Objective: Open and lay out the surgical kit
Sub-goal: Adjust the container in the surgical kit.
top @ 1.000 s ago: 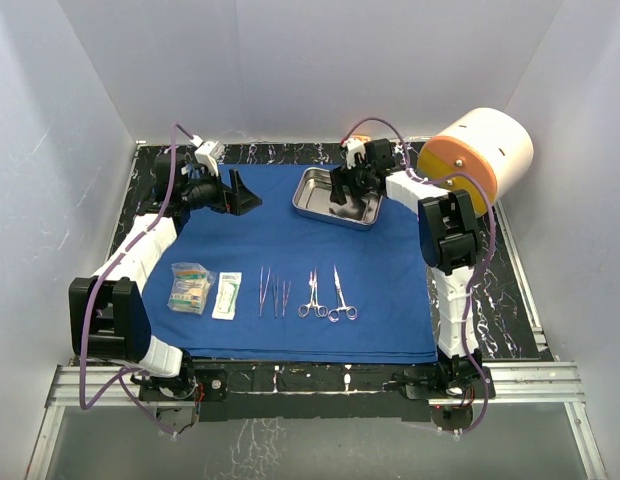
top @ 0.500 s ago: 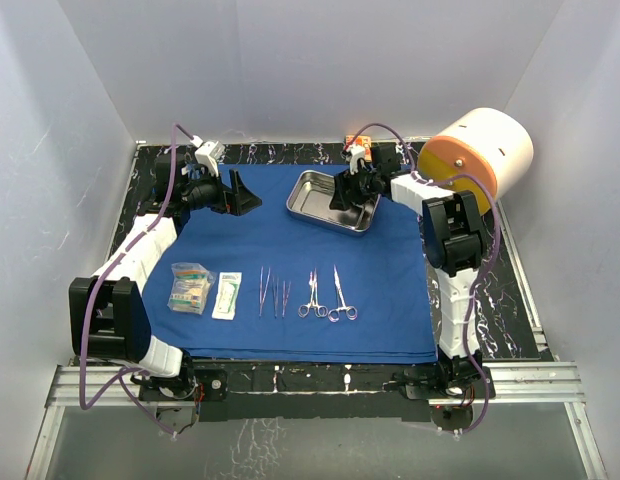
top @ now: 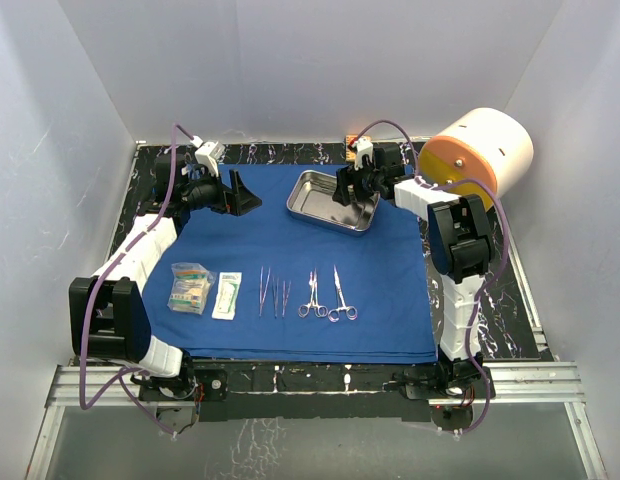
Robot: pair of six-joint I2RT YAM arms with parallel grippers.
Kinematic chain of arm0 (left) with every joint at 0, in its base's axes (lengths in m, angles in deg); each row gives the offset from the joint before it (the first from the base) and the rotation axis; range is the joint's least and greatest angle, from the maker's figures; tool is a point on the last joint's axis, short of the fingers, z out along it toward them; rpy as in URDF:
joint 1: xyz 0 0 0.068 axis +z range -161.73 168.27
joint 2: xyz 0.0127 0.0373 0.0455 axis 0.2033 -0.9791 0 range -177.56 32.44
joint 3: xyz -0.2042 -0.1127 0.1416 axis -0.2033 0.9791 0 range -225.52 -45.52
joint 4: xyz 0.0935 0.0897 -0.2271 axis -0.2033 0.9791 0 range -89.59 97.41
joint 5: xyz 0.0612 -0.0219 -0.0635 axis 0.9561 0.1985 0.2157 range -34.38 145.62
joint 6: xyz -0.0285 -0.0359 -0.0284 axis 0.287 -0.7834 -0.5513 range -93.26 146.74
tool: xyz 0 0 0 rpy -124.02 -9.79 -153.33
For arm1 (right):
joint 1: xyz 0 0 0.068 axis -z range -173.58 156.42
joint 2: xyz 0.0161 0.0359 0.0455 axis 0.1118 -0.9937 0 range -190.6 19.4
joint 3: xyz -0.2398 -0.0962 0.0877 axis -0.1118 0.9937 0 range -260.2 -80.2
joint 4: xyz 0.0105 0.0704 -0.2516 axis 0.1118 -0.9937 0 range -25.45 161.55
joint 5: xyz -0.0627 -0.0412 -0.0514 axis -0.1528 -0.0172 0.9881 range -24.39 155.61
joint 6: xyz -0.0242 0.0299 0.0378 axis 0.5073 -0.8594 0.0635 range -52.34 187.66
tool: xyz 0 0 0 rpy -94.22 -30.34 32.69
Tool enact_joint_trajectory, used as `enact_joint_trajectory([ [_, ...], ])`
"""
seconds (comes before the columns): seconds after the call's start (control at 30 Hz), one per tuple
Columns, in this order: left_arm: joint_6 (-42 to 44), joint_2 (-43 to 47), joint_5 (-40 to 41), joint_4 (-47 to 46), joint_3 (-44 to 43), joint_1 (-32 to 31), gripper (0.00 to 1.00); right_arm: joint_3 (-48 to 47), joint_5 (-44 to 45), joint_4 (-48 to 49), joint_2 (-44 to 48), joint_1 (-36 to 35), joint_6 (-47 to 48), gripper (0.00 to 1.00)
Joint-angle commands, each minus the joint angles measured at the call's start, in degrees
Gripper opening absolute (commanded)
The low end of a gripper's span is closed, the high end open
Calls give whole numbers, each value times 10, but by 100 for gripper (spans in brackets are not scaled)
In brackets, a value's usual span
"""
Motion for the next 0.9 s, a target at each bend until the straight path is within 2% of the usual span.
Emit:
enact_joint_trajectory([
  [0.0, 2, 22, -11, -11, 2, 4, 92, -9, 28, 50, 8, -1, -11, 80],
  [0.43, 2, 20, -11, -14, 4, 5, 92, 7, 119, 48, -6, -25, -67, 78],
  [0.67, 1, 12, -9, -17, 4, 4, 92, 9, 202, 60, -16, -45, -95, 78],
  [0.87, -2, 5, -10, -20, 3, 4, 92, -1, 218, 72, -32, -47, -129, 80],
])
